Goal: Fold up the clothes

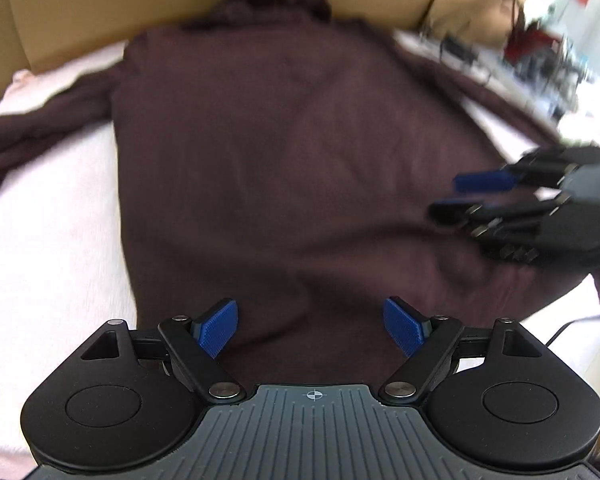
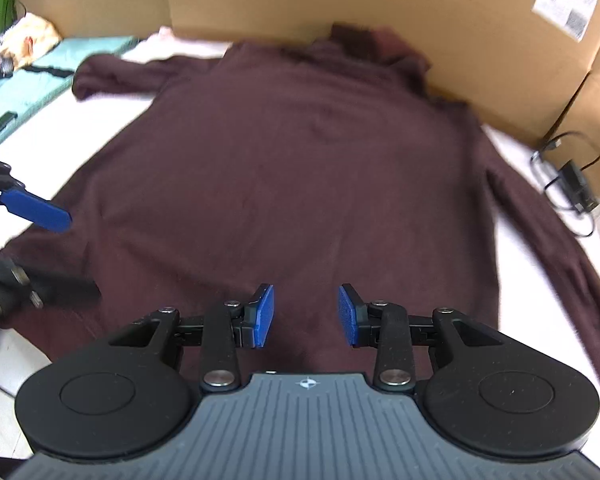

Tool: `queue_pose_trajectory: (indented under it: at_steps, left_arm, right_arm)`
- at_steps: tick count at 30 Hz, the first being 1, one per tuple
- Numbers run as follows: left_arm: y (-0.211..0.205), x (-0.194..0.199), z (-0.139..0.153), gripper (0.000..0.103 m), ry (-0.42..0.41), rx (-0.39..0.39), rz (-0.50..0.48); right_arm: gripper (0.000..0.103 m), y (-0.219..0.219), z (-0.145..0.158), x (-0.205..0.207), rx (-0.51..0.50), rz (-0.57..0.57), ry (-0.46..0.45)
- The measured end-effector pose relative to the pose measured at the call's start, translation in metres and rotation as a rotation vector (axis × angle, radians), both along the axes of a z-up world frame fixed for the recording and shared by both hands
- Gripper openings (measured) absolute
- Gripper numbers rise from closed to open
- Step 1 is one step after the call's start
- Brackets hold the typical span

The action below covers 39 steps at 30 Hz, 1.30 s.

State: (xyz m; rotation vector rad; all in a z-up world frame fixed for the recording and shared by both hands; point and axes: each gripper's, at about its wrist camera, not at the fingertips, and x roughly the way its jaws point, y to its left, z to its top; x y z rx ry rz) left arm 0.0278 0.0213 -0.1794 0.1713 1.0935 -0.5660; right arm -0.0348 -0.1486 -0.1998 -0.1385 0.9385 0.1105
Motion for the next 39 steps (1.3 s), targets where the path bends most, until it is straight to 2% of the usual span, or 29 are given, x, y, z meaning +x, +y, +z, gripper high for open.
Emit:
queue_pose_trajectory:
  at_steps: [3,7,9,11,14,18,20,24,26,29,32,35,38,39]
  left_arm:
    - [0.013,-0.008,-0.006,0.089,0.006,0.048,-0.006]
    - [0.027,-0.015,-0.003,0.089,0.018,0.062,-0.006]
    - [0.031,-0.015,0.001,0.089,0.042,0.060,0.001]
    - [0.039,-0.016,0.013,0.089,0.046,0.018,0.014]
    - [0.039,-0.012,0.024,0.089,0.026,-0.020,0.002]
    - [0.028,-0.003,0.013,0.089,0.036,0.006,-0.048]
    - [0.026,-0.001,0.004,0.089,0.063,0.023,-0.062]
    - [0.030,-0.010,-0.003,0.091,0.068,0.042,-0.092]
    - [0.033,-0.015,-0.003,0.092,0.075,0.048,-0.104]
    - [0.039,-0.018,0.001,0.092,0.091,0.040,-0.105]
    - [0.044,-0.012,0.020,0.092,0.105,-0.022,-0.080]
    - [0.038,0.001,0.040,0.093,0.069,-0.135,-0.086]
    - [0.021,0.014,0.035,0.094,0.093,-0.194,-0.125]
    - [0.016,0.016,0.029,0.094,0.103,-0.182,-0.133]
  right_arm:
    - [0.047,-0.006,-0.004,-0.014,0.018,-0.019,0.037]
    - [0.058,-0.015,-0.003,-0.034,0.061,-0.065,0.102]
    - [0.059,-0.018,-0.002,-0.044,0.058,-0.071,0.117]
    - [0.059,-0.018,0.005,-0.048,0.052,-0.070,0.110]
    - [0.057,-0.007,0.024,-0.045,0.126,-0.035,0.062]
    - [0.052,0.023,0.031,-0.031,0.221,0.059,0.067]
    - [0.052,0.041,0.027,-0.024,0.228,0.106,0.073]
    - [0.046,0.062,0.011,-0.010,0.211,0.093,0.091]
    - [0.045,0.068,0.002,-0.011,0.212,0.091,0.136]
    - [0.045,0.074,0.003,-0.027,0.172,0.169,0.147]
    - [0.042,0.064,0.013,-0.031,0.193,0.176,0.146]
    - [0.043,0.044,0.022,-0.025,0.221,0.058,0.098]
    - [0.043,0.018,0.019,-0.020,0.241,-0.060,0.094]
    - [0.043,0.010,0.017,-0.018,0.244,-0.091,0.100]
